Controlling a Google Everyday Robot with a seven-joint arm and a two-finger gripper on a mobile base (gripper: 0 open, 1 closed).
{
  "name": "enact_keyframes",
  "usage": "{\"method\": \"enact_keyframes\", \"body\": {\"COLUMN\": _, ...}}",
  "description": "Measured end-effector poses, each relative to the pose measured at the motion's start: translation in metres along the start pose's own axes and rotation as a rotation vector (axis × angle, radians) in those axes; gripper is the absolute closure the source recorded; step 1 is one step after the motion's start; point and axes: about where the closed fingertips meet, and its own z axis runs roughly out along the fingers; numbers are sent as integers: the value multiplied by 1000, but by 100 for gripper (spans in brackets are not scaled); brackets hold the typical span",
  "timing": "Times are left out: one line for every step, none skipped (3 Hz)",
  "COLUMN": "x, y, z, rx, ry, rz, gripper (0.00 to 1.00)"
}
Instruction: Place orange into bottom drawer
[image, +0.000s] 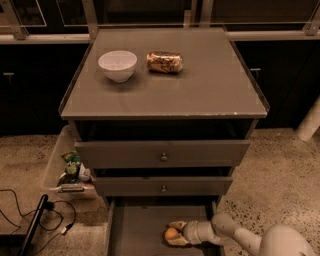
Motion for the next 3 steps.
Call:
{"method": "enact_keyframes", "body": {"x": 0, "y": 0, "z": 0, "rx": 0, "ry": 0, "rz": 0, "gripper": 58}}
{"method": "enact_keyframes", "body": {"x": 0, "y": 0, "z": 0, "rx": 0, "ry": 0, "rz": 0, "gripper": 35}}
{"method": "enact_keyframes", "body": {"x": 0, "y": 0, "z": 0, "rx": 0, "ry": 0, "rz": 0, "gripper": 12}}
